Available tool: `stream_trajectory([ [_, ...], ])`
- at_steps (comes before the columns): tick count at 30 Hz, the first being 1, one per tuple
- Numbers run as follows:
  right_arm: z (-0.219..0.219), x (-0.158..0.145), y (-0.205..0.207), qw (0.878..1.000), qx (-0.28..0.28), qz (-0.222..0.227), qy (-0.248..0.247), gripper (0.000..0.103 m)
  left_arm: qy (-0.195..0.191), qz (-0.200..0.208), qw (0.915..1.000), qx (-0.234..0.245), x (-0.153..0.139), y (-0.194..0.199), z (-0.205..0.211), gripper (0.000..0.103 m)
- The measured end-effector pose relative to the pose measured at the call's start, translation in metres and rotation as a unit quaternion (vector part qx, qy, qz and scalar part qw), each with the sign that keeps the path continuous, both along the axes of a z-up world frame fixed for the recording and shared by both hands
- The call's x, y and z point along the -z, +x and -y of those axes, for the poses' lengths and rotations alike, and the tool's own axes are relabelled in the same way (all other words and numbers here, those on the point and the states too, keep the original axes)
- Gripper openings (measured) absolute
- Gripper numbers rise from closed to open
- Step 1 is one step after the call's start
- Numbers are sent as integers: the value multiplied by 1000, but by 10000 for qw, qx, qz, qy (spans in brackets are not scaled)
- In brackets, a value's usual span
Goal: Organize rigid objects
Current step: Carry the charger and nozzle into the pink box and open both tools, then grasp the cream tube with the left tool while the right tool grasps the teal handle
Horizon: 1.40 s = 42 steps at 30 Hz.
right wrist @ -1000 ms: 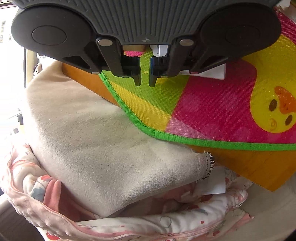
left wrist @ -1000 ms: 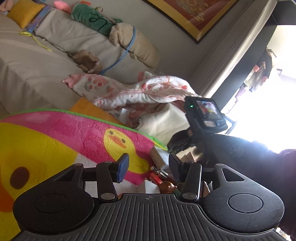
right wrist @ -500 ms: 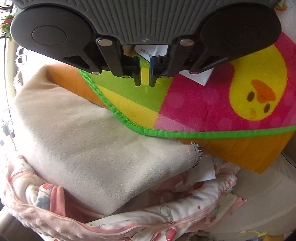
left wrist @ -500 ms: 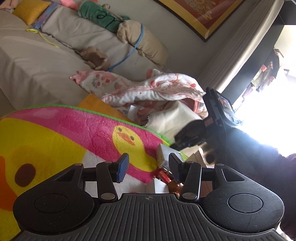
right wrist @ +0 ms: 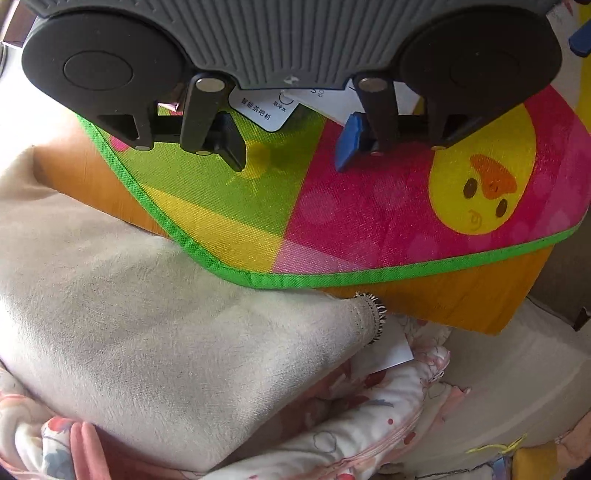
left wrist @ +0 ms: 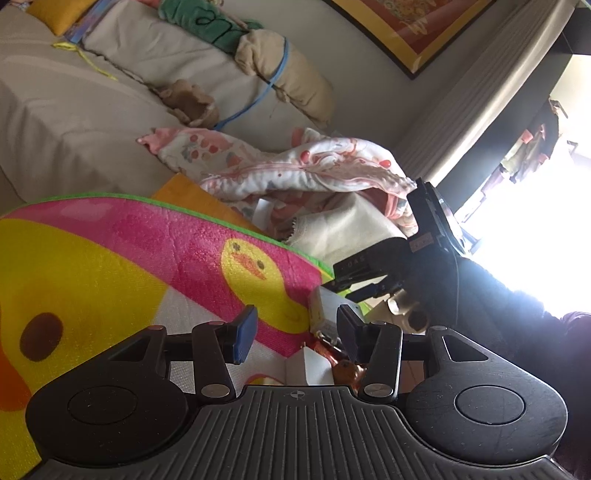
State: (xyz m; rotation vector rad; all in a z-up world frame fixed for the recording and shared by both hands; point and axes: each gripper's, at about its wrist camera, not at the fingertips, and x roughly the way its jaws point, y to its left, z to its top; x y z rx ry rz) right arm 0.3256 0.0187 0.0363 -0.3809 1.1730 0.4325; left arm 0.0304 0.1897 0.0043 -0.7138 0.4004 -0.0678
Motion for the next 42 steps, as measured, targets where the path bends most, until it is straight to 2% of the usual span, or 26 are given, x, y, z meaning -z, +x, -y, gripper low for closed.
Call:
stream_trajectory([
  [3,-8,0,-16,9991,-198,285,-238,51,6,-36,10000,-43,1,1,-1,52],
  [5,-15,0,-28,9968,-417,509,-455,45,9,-73,9999,-84,2,1,-1,52],
  [8,-27,3,-51,9875,-802,1031,-884,43,3,-106,9997,-204,4,0,-5,52],
  [9,-30,3,-58,9858,-881,1082,-929,43,0,-106,9996,-264,4,-1,-6,52],
  [15,-29,-2,-109,9870,-1228,822,-639,43,7,-127,9988,-479,6,-2,-13,52],
  [23,0,-11,-209,9828,-1822,289,118,45,340,-20,9986,-393,-4,-6,-3,52],
  [25,18,-17,-227,9823,-1818,276,342,45,447,44,9988,-202,-13,-16,3,52],
  [28,59,-41,-265,9730,-1954,947,784,47,768,68,9966,305,-27,-36,13,52],
  [31,109,-52,-300,9606,-1874,1666,1195,71,1126,-209,9897,855,-32,-54,27,52],
  [32,125,-48,-307,9596,-1745,1796,1284,72,1186,-295,9880,940,-32,-59,31,52],
  [36,166,-11,-312,9729,-1084,1501,1385,71,1374,-594,9804,1283,-29,-84,48,52],
  [38,177,5,-315,9759,-978,1466,1288,57,1512,-641,9753,1477,-31,-95,58,52],
  [39,183,12,-317,9769,-949,1522,1163,51,1588,-676,9717,1610,-32,-101,64,52],
  [40,190,13,-320,9741,-920,1683,1201,51,1668,-719,9679,1735,-34,-106,69,52],
  [42,200,15,-323,9726,-688,2036,886,50,1921,-785,9578,1991,-35,-115,81,52],
])
